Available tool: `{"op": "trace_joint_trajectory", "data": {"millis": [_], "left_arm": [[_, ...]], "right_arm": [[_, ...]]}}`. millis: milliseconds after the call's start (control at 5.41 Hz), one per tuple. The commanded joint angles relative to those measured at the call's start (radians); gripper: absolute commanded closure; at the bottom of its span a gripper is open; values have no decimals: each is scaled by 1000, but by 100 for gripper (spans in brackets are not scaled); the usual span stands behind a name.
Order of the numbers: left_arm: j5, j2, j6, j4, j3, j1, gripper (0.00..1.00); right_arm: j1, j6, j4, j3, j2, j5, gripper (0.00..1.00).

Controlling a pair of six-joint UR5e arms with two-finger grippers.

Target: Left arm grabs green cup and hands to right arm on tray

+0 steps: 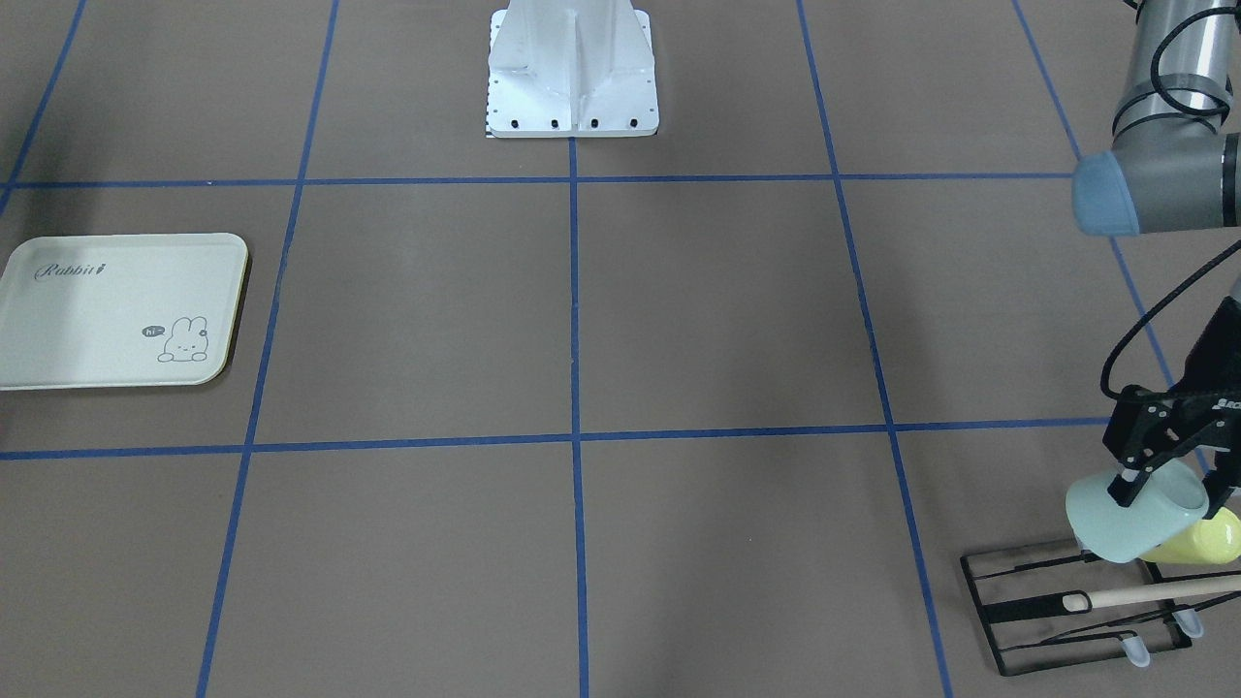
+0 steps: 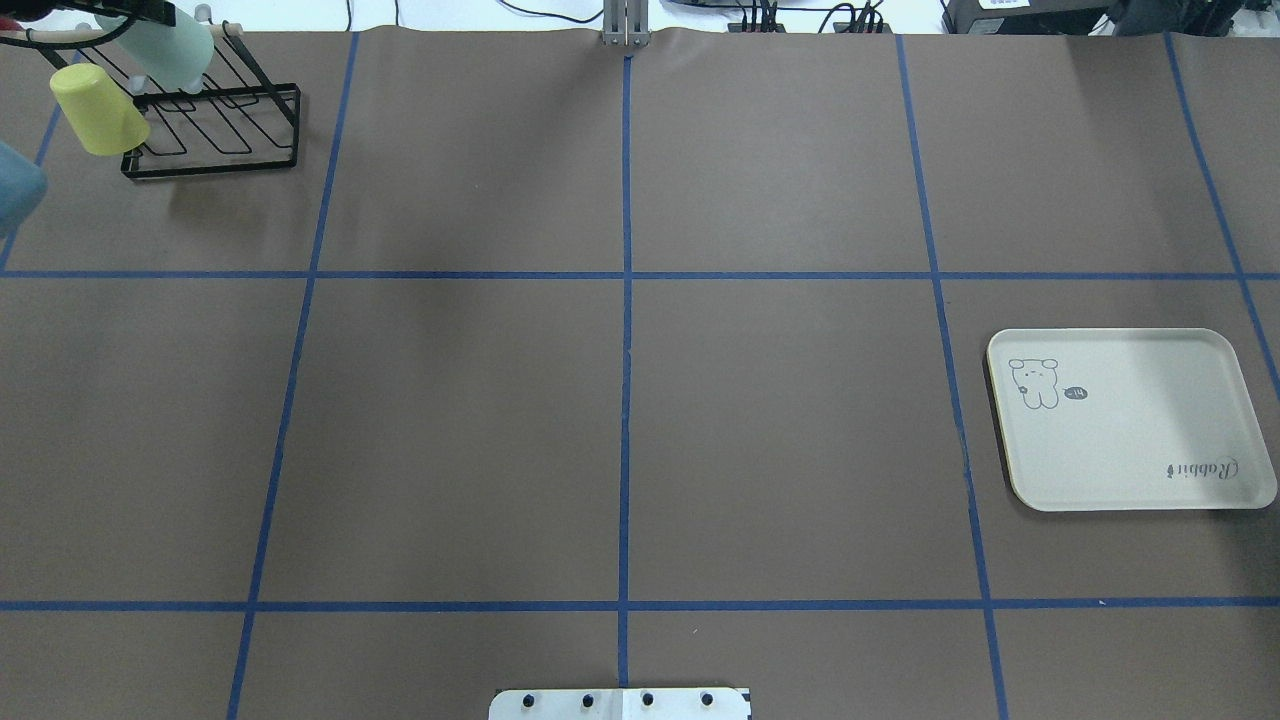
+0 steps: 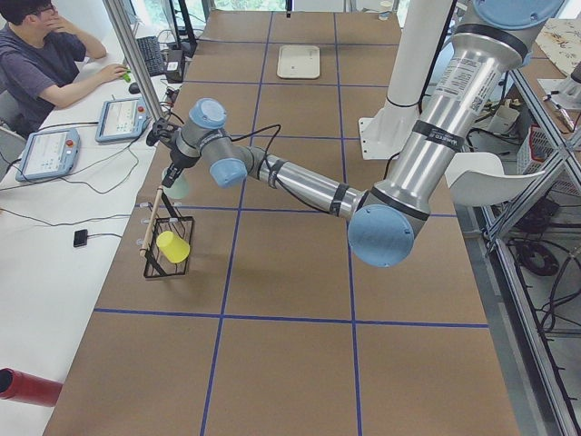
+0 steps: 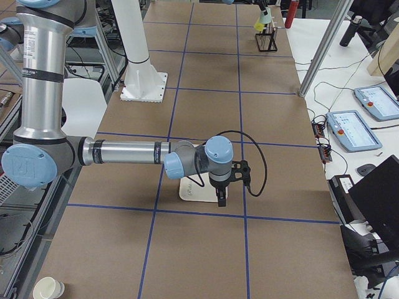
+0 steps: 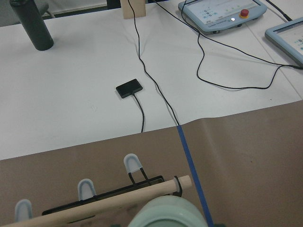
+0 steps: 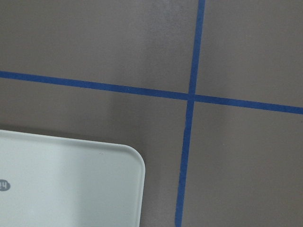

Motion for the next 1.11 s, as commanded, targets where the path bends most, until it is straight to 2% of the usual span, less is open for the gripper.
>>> {"op": "trace_joint_trajectory", "data": {"millis": [0,185,370,740,925], "left_arm": [[-74,2,-270,-111,-26,52,100],[-75,-3,-429,-183,-30,118,100],[-73,-3,-547,-204,-71,170,100],[-64,-5,-750,-216,-168,245,100],[-62,-5,-848,-278,-190,299,100]], "right_arm": [[0,166,0,0,66,150,0],[0,264,0,5,117,179,0],[-2,329,37,16,133,180,0],[-50,742,355,4,157,161,2],[-72,911,490,3,162,147,2]]}}
